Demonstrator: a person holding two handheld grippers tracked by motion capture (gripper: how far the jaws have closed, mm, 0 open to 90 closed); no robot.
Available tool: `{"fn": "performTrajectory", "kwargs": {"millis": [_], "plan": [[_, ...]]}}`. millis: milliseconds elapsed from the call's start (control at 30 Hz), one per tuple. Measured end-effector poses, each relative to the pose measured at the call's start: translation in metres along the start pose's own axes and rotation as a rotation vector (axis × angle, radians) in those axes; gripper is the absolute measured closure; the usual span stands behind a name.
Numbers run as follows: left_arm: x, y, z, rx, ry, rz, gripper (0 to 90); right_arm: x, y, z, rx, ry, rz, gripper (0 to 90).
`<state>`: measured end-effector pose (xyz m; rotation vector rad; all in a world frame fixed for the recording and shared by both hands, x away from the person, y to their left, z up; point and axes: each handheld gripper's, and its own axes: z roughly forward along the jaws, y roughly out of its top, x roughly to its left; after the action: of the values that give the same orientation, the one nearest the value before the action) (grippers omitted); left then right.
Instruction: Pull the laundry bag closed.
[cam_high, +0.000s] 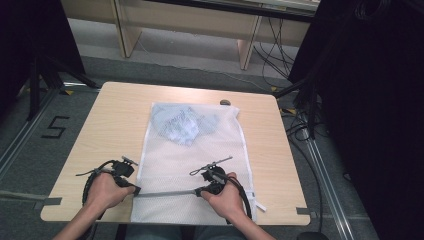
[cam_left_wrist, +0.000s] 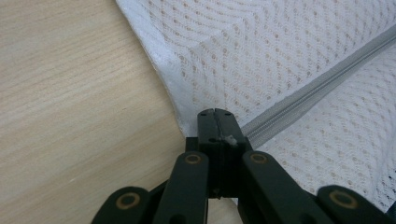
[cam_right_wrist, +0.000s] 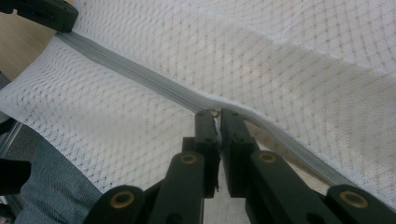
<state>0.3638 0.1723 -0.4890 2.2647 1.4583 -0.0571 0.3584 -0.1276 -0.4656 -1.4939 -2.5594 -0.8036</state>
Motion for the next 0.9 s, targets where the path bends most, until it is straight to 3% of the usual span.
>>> {"fn": "performTrajectory", "kwargs": {"millis": [267, 367, 433, 867, 900], "plan": [[0.000, 0.000, 0.000, 0.000, 0.000, 0.004, 90.0, -0.005, 0.000, -0.005, -0.006, -0.010, -0.004, 87.0], [0.004, 0.001, 0.000, 0.001, -0.006, 0.049, 90.0, -0.008, -0.001, -0.006, -0.010, -0.007, -0.005, 87.0], [0.000, 0.000, 0.000, 0.000, -0.001, -0.001, 90.0, -0.008, -0.002, -0.006, 0.002, -0.009, 0.004, 87.0], [0.001, 0.000, 0.000, 0.000, -0.002, 0.004, 90.0, -0.018, -0.004, -0.009, -0.012, -0.010, 0.020, 87.0], [0.002, 0.001, 0.000, 0.001, -0.003, 0.022, 90.0, -0.018, -0.004, -0.010, -0.015, -0.018, 0.016, 87.0]]}}
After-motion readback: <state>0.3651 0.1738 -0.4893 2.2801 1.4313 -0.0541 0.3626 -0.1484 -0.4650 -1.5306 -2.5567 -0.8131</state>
